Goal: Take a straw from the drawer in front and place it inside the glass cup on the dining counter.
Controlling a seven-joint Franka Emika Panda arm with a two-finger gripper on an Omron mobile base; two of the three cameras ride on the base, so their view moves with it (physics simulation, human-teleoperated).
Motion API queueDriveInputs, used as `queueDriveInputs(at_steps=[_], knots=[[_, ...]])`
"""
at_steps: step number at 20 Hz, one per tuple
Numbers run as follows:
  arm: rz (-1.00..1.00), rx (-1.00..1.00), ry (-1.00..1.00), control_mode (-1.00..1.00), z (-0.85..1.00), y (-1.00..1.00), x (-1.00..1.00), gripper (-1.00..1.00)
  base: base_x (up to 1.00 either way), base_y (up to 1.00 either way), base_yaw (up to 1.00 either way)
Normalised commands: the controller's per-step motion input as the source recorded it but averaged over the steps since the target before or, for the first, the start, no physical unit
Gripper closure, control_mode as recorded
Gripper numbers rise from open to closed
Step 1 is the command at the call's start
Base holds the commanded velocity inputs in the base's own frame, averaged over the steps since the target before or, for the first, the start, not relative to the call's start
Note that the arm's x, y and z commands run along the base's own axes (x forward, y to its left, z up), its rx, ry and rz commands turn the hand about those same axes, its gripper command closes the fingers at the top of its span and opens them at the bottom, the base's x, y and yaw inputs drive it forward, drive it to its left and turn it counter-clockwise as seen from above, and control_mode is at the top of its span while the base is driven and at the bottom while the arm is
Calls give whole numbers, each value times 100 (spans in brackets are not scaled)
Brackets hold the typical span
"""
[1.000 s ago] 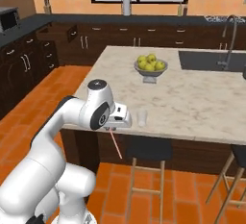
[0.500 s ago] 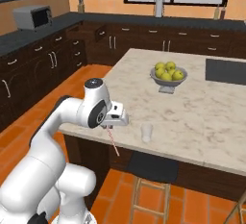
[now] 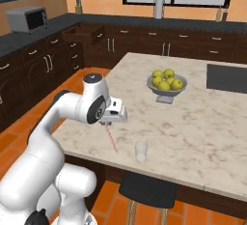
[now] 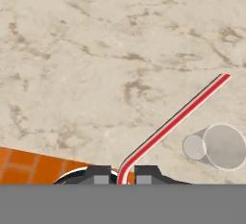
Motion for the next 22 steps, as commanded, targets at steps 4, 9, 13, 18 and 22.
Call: queueDriveInputs(at_steps=[4, 9, 13, 18, 22], knots=[[3, 16, -40, -100, 100, -12, -86, 100, 0, 0, 0], [1, 23, -36, -100, 97, -43, -58, 100, 0, 0, 0], [0, 31, -13, -100, 83, -56, -5, 100, 0, 0, 0], [0, 39, -2, -100, 25, -57, 8, 100, 0, 0, 0], [2, 34, 0, -100, -1, -8, 41, 100, 0, 0, 0]])
